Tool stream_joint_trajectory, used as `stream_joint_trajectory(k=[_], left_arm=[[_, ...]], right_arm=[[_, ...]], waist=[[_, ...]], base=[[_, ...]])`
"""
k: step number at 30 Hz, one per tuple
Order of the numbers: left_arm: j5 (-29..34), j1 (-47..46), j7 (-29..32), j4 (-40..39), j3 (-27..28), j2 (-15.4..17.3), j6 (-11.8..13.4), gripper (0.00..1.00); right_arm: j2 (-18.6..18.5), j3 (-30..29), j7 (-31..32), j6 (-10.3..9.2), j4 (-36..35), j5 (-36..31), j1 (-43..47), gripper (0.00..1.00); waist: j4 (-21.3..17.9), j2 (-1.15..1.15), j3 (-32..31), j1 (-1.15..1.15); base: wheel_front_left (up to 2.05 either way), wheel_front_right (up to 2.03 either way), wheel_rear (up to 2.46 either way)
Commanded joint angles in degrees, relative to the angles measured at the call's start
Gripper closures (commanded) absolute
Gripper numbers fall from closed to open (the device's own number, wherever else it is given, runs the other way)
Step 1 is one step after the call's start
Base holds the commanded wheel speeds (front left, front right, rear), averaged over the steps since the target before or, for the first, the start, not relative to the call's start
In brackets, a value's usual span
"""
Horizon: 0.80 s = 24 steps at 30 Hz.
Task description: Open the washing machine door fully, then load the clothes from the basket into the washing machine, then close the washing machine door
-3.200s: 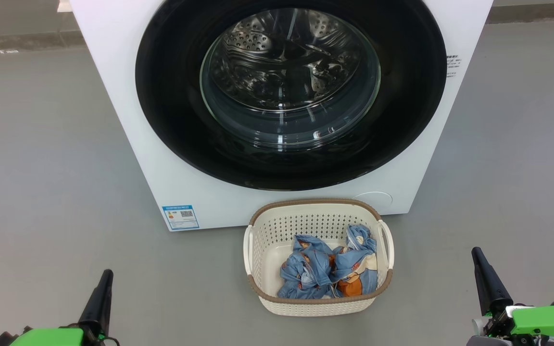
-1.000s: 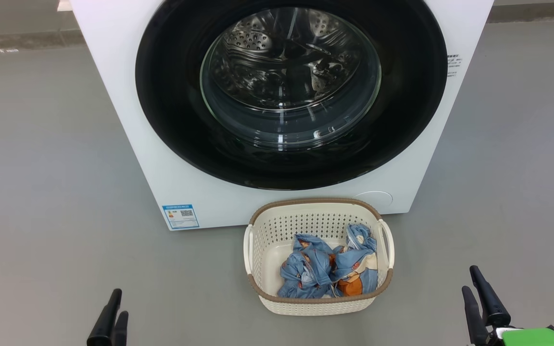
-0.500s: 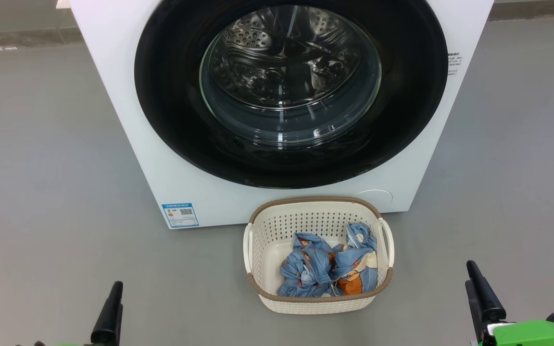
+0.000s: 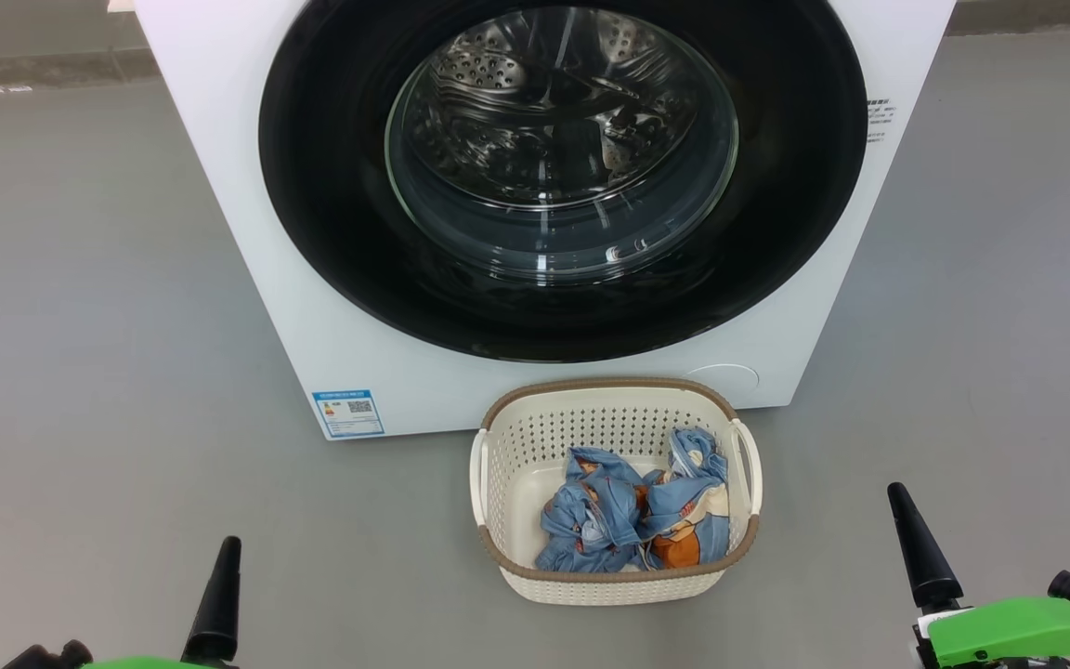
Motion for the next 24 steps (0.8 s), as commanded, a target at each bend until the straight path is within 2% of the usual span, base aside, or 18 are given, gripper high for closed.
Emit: stream_joint_trajectory(k=[1, 24], left_arm=[[1.79, -2.38, -0.59, -1.84, 0.49, 1.17, -0.11, 0.00], [21.93, -2.70, -4.47, -1.82, -0.06, 1.65, -0.15, 0.00]], right_arm=[[-0.95, 0.83, -0.70, 0.03, -1.64, -1.76, -2.78, 0.00], [-2.67, 4.08, -4.56, 0.05, -0.34, -23.10, -4.20, 0.00]], waist=[[-0.01, 0.00, 0.03, 0.00], [-0.16, 0.00, 0.16, -0.01]], base=[[0.00, 0.00, 0.00], [0.00, 0.00, 0.00]])
